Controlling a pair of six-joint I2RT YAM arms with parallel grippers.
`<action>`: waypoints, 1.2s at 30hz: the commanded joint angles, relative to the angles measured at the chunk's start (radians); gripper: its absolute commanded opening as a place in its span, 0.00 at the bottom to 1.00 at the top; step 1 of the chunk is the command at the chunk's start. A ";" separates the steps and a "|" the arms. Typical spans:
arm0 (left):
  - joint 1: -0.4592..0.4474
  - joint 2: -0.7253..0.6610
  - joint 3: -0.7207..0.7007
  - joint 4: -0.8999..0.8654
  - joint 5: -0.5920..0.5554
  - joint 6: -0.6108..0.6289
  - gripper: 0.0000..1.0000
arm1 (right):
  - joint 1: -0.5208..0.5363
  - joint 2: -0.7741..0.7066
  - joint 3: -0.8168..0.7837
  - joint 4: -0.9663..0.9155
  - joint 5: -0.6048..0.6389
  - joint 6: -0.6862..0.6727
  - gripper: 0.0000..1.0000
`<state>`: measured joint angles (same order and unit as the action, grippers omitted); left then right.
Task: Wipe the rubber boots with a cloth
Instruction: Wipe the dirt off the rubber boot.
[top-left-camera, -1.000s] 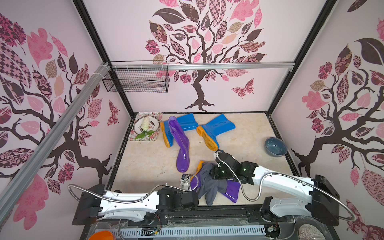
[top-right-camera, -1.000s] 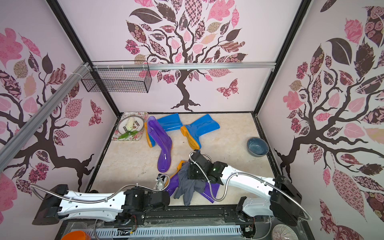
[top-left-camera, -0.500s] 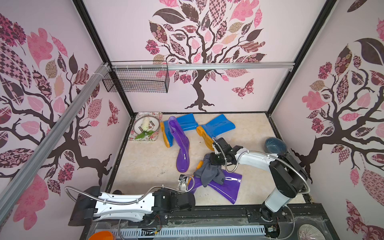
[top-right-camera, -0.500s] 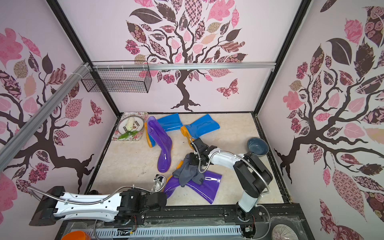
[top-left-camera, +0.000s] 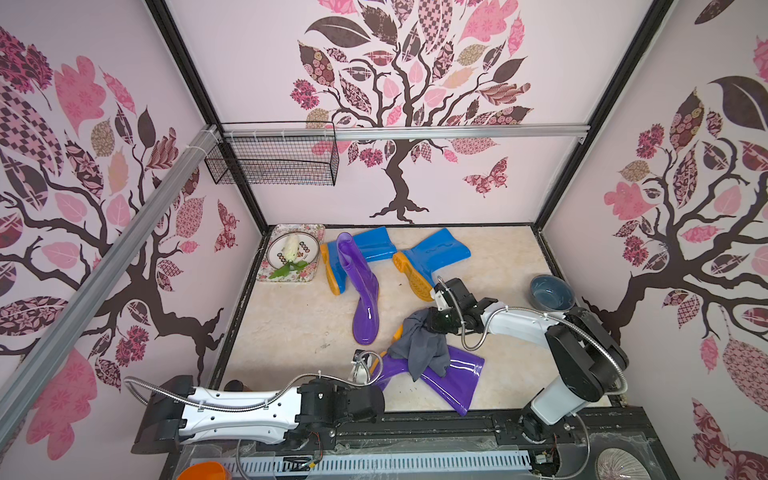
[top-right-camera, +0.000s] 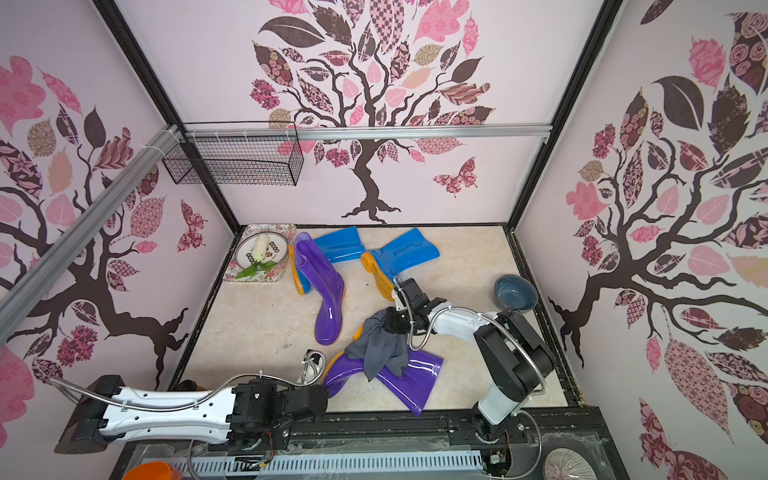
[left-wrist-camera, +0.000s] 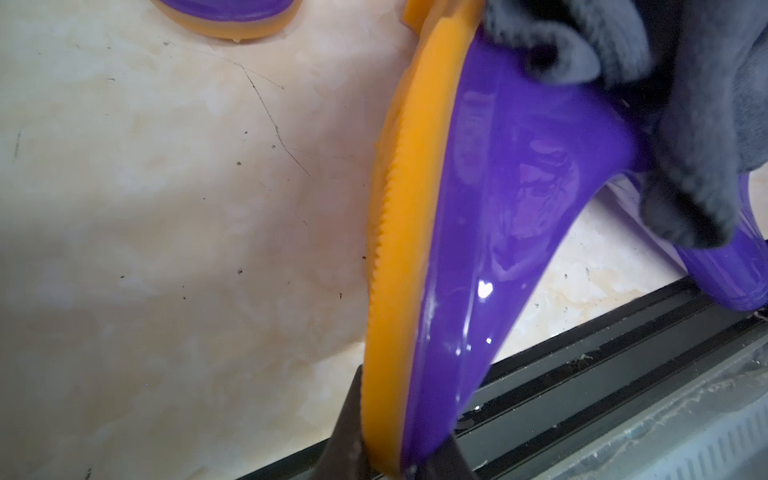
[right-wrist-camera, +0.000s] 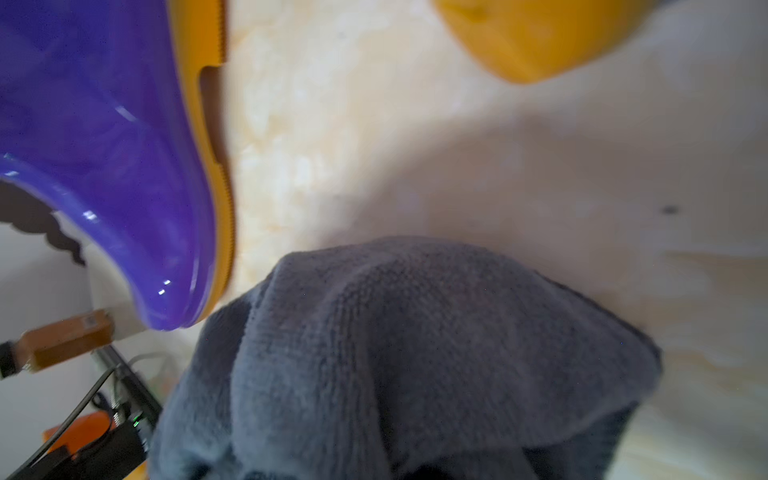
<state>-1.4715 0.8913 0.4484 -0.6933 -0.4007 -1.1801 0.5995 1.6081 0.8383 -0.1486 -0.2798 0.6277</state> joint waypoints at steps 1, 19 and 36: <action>-0.001 0.022 -0.016 -0.086 -0.003 -0.041 0.00 | 0.064 -0.158 -0.046 -0.194 0.245 0.041 0.00; 0.000 0.147 0.065 -0.016 -0.033 -0.067 0.00 | 0.426 -0.798 -0.339 -0.463 0.398 0.509 0.00; 0.000 0.155 0.067 0.002 -0.023 -0.078 0.00 | 0.597 -0.537 -0.363 -0.281 0.355 0.572 0.00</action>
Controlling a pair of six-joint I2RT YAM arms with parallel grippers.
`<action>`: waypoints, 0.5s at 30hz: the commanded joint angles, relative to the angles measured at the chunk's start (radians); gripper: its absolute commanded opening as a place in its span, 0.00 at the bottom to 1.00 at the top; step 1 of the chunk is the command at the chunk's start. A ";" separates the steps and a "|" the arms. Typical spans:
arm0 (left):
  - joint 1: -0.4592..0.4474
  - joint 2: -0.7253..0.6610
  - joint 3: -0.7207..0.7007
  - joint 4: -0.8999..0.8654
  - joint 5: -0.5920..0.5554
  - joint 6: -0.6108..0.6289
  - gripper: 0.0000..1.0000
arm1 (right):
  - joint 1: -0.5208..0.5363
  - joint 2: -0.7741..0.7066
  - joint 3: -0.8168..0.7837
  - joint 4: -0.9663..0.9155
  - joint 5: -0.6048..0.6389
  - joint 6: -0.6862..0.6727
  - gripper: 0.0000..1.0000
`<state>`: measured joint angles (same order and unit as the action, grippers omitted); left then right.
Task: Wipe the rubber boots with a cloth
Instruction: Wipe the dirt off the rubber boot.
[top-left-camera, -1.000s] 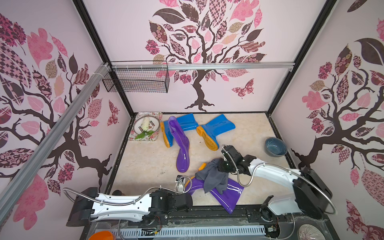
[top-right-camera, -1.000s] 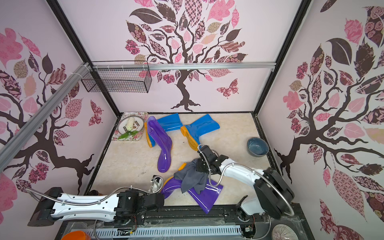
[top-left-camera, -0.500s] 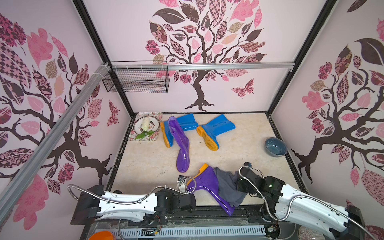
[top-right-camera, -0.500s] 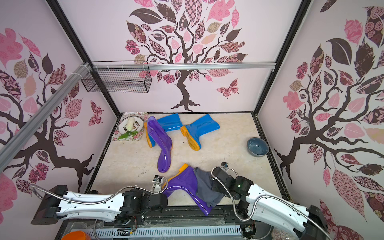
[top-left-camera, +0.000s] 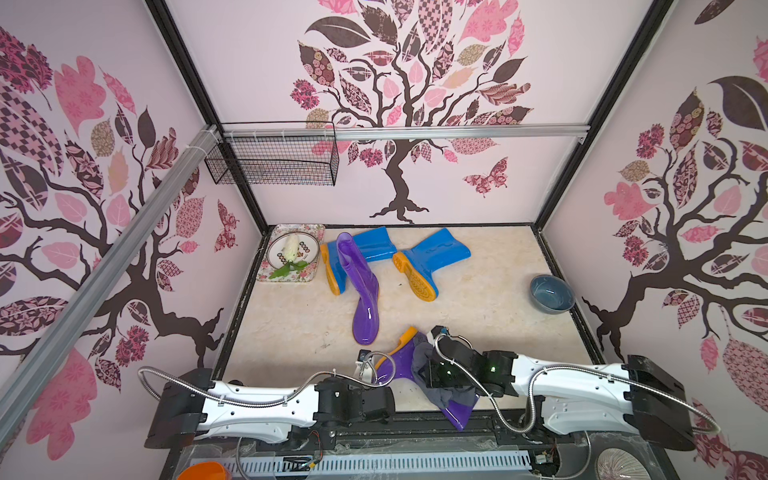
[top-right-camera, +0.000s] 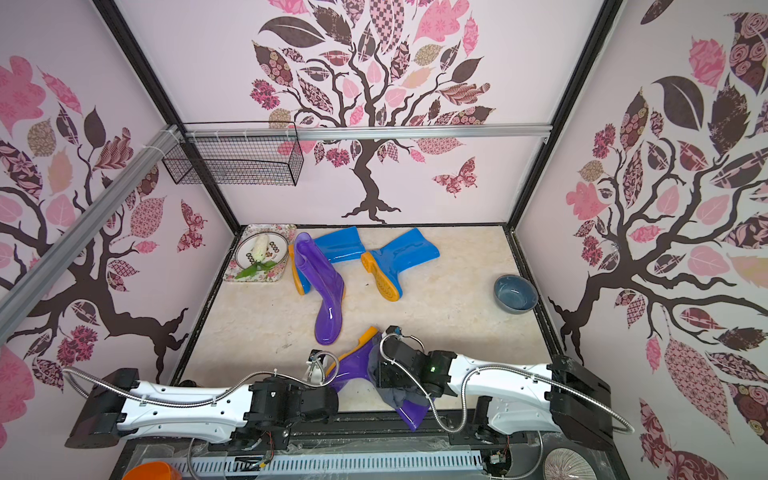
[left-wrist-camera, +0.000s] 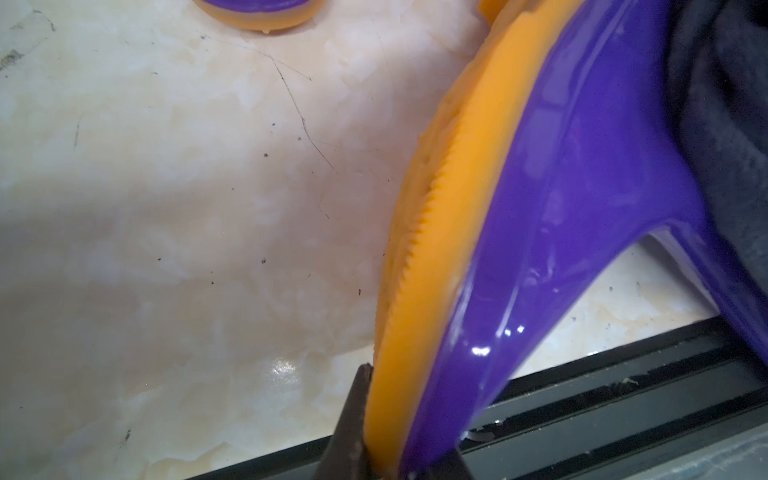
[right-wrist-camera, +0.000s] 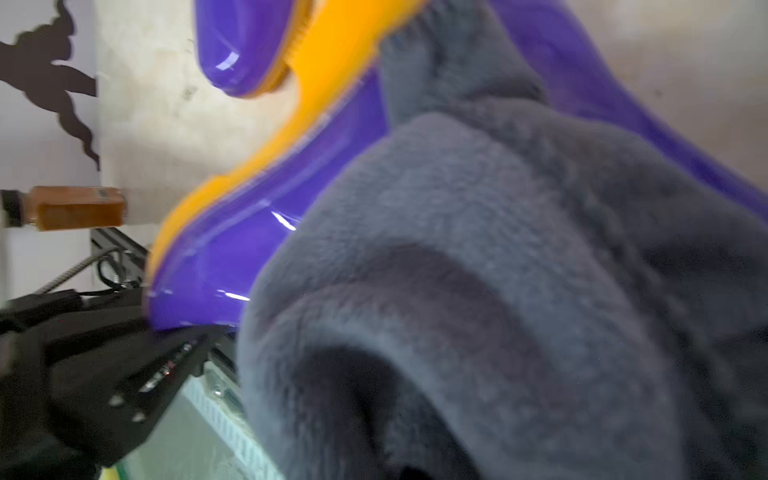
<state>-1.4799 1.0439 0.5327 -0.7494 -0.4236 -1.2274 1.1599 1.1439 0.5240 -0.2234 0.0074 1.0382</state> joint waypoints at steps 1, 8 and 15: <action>0.009 0.003 -0.019 0.062 0.001 -0.031 0.00 | 0.088 -0.114 -0.056 -0.322 0.137 0.216 0.00; 0.009 0.041 -0.017 0.091 0.005 -0.021 0.00 | 0.479 -0.063 0.089 -0.722 0.310 0.580 0.00; 0.009 0.058 -0.003 0.093 0.000 -0.014 0.00 | 0.410 0.020 0.115 -0.143 0.259 0.183 0.00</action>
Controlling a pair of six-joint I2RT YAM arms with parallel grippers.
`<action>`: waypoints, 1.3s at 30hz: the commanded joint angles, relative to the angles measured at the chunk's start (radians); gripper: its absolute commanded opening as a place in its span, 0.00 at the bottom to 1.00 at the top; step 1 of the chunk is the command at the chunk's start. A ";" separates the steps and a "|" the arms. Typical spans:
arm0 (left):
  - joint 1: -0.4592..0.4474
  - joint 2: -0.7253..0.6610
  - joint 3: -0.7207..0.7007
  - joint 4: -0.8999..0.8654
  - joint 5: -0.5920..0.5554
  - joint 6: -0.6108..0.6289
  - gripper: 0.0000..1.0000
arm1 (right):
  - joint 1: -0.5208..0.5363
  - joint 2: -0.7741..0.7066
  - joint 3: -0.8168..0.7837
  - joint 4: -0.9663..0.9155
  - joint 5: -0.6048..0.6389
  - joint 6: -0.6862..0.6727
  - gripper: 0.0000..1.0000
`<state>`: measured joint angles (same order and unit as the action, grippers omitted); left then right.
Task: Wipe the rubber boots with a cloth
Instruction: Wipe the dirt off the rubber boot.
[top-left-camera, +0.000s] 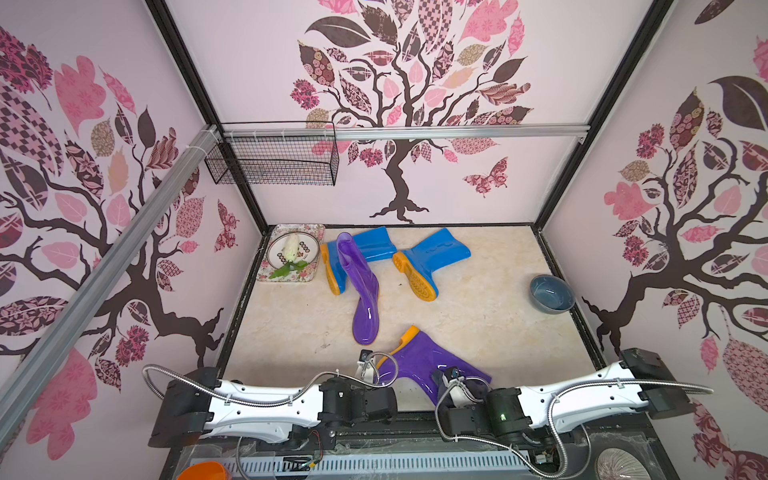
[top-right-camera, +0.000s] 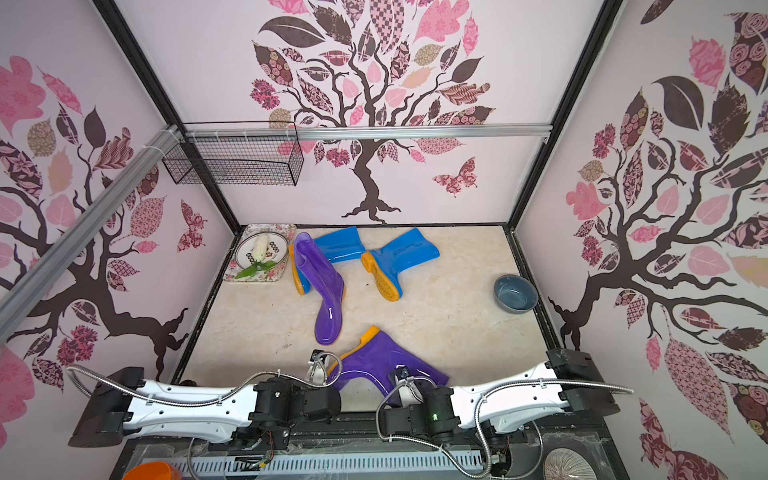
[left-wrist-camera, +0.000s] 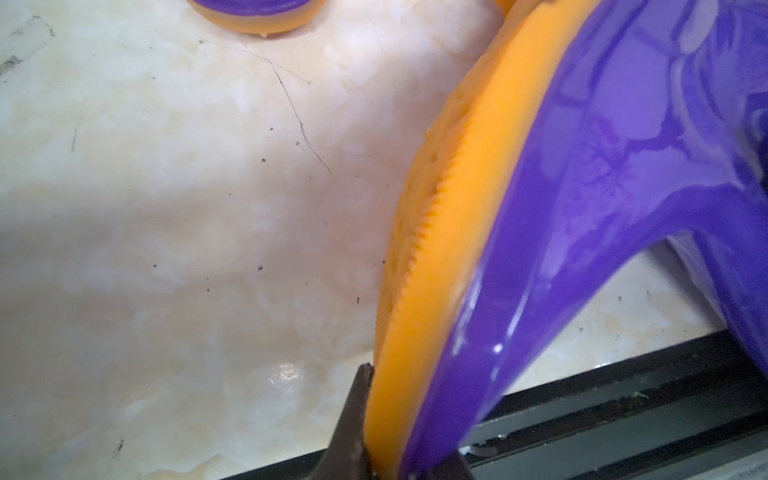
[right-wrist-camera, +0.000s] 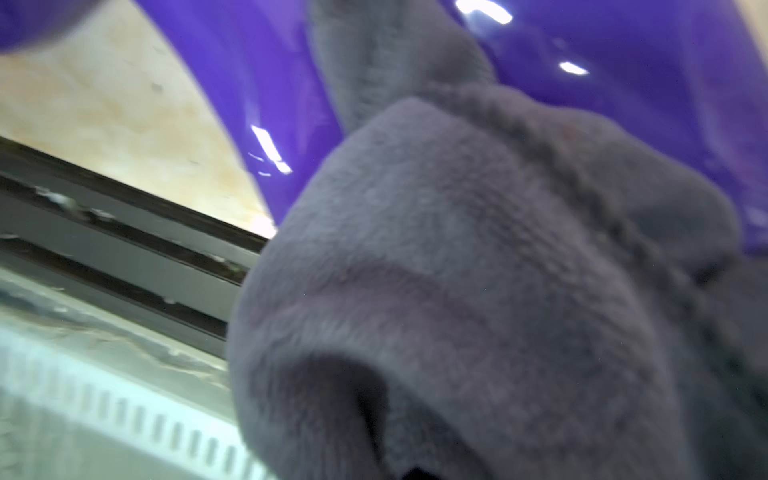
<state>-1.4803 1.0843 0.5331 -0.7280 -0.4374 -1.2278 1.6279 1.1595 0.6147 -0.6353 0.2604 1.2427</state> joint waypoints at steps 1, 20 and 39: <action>0.009 0.012 -0.008 0.071 0.014 -0.013 0.00 | -0.126 0.006 0.037 0.302 -0.025 -0.082 0.00; 0.008 0.000 0.024 -0.008 -0.019 -0.009 0.08 | -0.670 -0.143 0.027 -0.115 -0.062 -0.278 0.00; -0.009 0.160 0.398 -0.022 -0.004 0.697 0.68 | -0.670 -0.261 0.934 -0.746 0.297 -0.438 0.00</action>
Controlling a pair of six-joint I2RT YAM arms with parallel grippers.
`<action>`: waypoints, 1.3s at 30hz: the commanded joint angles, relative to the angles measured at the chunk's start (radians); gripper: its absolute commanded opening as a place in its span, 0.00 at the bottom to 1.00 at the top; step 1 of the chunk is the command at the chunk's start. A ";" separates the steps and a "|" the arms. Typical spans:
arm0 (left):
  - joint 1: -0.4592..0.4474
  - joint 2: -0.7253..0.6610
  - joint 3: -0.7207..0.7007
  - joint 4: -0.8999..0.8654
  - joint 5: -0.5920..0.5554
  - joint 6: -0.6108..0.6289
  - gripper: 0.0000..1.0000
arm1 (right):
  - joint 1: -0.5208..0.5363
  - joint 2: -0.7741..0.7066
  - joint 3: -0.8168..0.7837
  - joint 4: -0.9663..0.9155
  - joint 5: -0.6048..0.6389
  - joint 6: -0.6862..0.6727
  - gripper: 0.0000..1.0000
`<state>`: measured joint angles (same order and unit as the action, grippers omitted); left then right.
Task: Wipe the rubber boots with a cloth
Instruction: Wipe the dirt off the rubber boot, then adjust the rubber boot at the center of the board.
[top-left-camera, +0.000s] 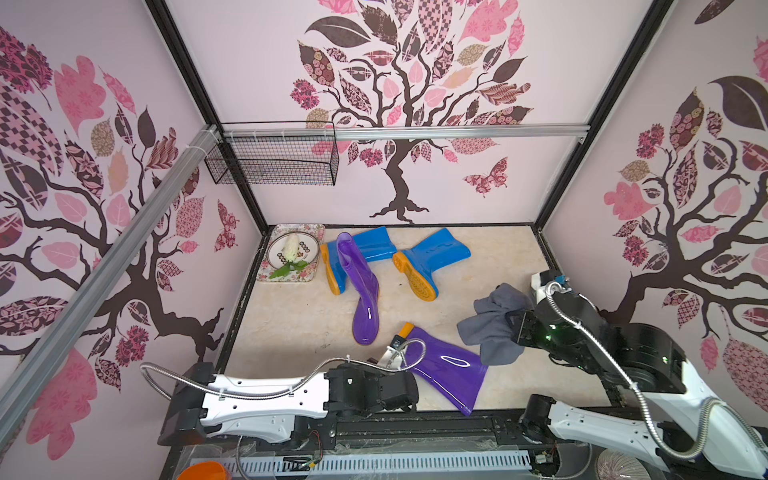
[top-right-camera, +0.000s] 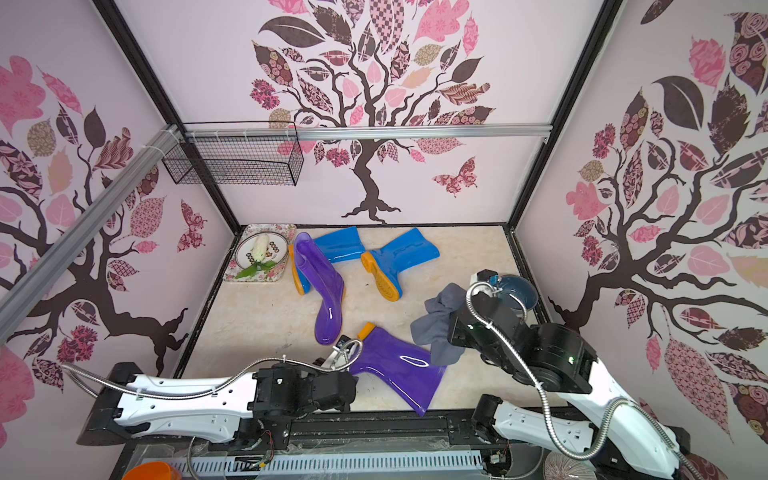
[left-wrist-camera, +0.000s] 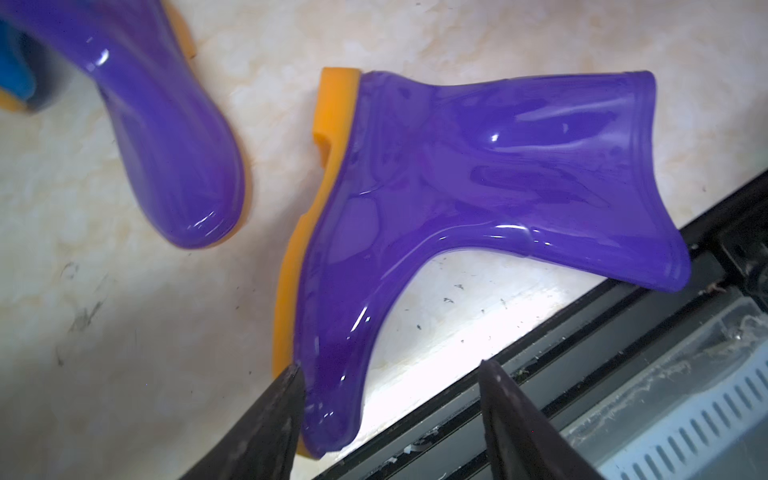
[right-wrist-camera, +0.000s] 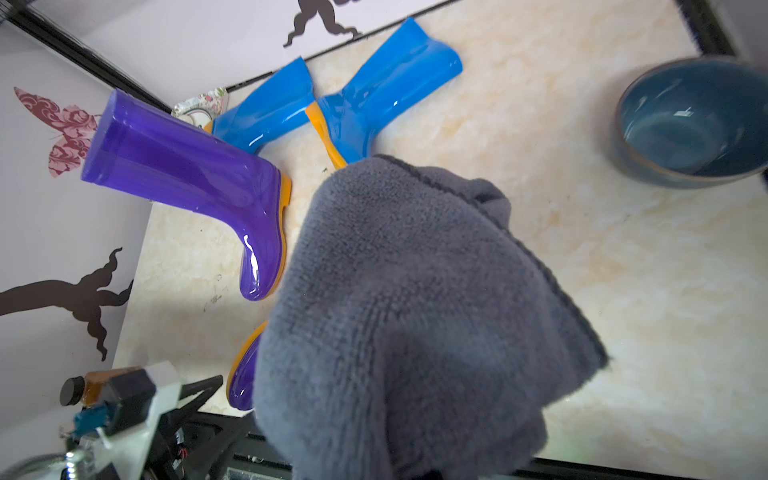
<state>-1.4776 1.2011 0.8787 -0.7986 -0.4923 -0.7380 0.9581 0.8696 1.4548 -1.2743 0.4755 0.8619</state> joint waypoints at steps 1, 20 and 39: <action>-0.016 0.061 0.059 0.074 0.072 0.257 0.68 | -0.001 0.034 0.132 -0.116 0.088 -0.069 0.00; -0.026 0.504 0.185 0.368 0.135 0.832 0.68 | -0.001 0.033 0.340 -0.194 0.096 -0.121 0.00; -0.027 0.664 0.276 0.539 -0.041 1.013 0.68 | 0.000 -0.019 0.338 -0.188 0.064 -0.145 0.00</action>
<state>-1.5036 1.8500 1.1240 -0.3031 -0.4934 0.2298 0.9581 0.8597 1.7630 -1.4620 0.5362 0.7319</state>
